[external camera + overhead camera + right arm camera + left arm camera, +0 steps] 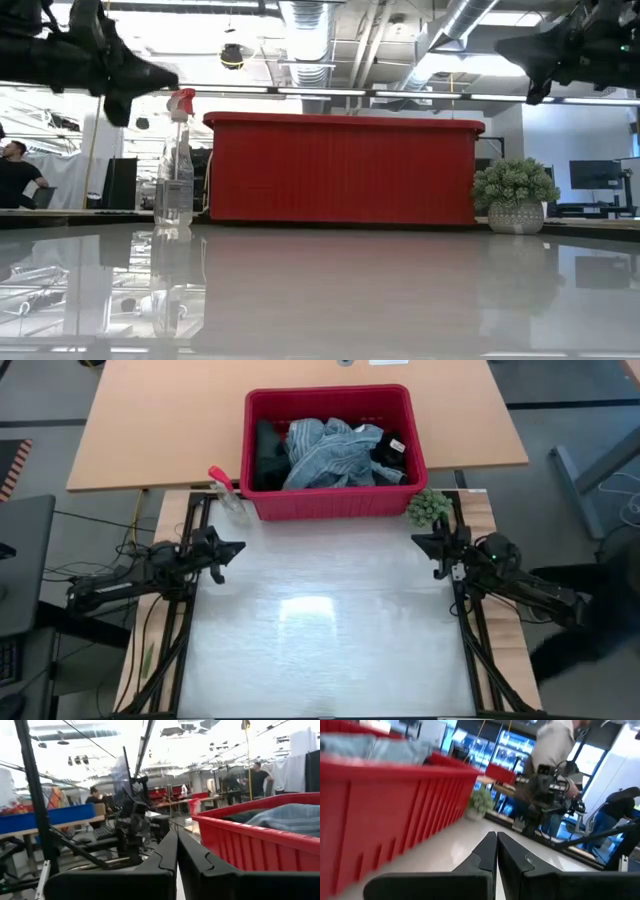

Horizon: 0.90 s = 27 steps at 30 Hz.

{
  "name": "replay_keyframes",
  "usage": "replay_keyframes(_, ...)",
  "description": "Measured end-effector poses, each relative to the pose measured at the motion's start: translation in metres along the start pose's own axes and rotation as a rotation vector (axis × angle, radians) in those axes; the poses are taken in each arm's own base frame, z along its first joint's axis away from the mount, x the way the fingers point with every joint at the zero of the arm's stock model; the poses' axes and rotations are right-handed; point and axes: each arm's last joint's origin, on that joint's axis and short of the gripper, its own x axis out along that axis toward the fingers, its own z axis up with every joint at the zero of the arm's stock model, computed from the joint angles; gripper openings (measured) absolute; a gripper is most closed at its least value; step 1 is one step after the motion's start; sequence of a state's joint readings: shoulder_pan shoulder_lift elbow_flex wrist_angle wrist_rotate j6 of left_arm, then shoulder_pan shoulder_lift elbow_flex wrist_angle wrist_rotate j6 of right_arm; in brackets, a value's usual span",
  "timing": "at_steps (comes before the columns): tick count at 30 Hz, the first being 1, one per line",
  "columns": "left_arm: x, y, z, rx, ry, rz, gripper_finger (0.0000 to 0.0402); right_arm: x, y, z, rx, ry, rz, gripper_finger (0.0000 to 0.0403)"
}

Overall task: Fold Laundry from Bin
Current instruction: Fold the dark blue pants

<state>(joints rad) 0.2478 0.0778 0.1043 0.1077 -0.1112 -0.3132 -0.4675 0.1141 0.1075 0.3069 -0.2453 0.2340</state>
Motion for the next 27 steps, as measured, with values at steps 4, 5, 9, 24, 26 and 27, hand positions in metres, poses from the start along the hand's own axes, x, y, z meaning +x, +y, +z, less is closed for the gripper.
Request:
replay_keyframes(4, 0.008, -0.002, 0.004, 0.076, -0.043, -0.012, 0.0, 0.011, -0.002, 0.009, 0.006, 0.049, -0.043, 0.0047)
replay_keyframes(5, 0.01, -0.003, 0.005, 0.091, -0.049, -0.012, 0.0001, 0.016, -0.002, 0.013, 0.004, 0.06, -0.051, 0.0049)
replay_keyframes(9, 0.02, -0.004, 0.005, 0.16, -0.071, -0.003, 0.002, 0.039, -0.004, 0.03, -0.045, 0.118, -0.063, 0.006)
replay_keyframes(24, 0.053, -0.019, 0.042, 0.405, 0.185, 0.054, 0.0187, 0.159, -0.023, 0.08, -0.076, 0.478, -0.105, 0.011)
replay_keyframes(26, 0.057, -0.022, 0.049, 0.422, 0.202, 0.055, 0.0192, 0.172, -0.026, 0.081, -0.088, 0.519, -0.104, 0.012)
replay_keyframes(27, 0.06, -0.023, 0.052, 0.432, 0.208, 0.055, 0.0193, 0.178, -0.028, 0.081, -0.088, 0.529, -0.105, 0.0125)
